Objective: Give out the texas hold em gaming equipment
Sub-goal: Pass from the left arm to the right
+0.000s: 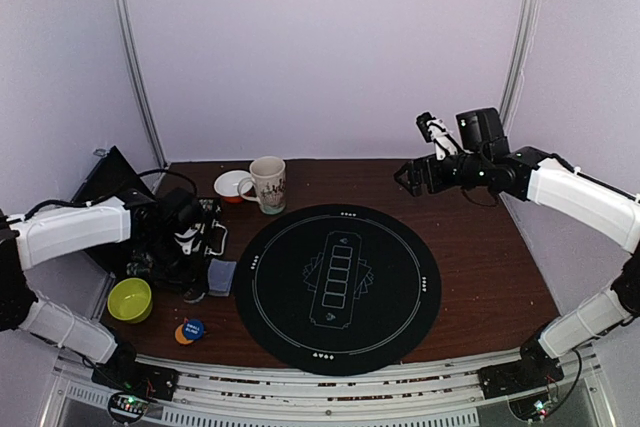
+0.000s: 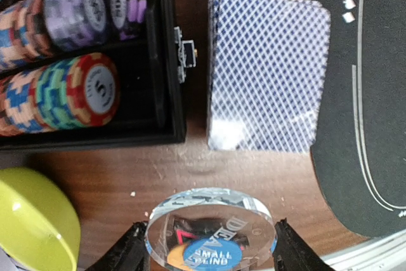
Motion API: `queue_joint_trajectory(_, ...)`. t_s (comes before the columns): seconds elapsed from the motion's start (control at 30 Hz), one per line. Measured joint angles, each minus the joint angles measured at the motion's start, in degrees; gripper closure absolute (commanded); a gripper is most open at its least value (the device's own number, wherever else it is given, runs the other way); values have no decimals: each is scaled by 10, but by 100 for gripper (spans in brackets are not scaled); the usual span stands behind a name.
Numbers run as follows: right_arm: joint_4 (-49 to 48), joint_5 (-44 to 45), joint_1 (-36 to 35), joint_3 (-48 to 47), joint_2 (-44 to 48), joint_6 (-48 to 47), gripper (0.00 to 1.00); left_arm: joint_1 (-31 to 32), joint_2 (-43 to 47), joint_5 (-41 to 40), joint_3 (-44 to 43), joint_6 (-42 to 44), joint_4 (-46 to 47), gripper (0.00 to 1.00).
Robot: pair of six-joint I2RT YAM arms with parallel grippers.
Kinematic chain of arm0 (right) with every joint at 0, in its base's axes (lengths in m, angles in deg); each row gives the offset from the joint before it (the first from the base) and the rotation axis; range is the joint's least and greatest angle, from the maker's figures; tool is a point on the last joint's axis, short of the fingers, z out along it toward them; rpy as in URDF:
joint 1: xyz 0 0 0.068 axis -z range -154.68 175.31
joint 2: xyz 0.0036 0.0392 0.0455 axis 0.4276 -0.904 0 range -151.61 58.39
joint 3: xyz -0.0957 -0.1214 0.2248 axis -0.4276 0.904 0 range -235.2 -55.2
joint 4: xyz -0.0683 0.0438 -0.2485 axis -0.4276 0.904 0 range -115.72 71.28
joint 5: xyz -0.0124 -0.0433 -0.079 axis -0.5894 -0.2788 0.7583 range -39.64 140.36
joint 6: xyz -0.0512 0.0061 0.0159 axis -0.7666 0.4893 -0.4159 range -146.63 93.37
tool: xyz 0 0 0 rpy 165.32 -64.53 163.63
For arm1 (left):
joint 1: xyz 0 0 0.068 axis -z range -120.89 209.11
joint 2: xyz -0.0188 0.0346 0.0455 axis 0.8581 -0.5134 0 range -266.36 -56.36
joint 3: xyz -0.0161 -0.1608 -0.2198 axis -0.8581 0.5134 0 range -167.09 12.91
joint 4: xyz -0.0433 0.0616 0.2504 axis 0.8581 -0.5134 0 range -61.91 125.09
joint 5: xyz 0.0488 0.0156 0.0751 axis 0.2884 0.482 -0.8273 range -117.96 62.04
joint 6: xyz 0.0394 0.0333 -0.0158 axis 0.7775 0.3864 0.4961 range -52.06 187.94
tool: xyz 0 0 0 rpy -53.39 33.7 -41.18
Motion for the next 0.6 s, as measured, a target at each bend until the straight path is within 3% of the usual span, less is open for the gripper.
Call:
queue_joint_trajectory(0.3, 9, 0, 0, -34, -2, 5, 0, 3, 26, -25, -123, 5, -113, 54)
queue_joint_trajectory(0.47, 13, 2, 0, -44, -2, 17, 0, 26, -21, -56, -228, 34, -140, 54)
queue_joint_trajectory(0.6, 25, 12, 9, -47, -2, 33, 0, 81, -95, -66, -318, 74, -134, 54)
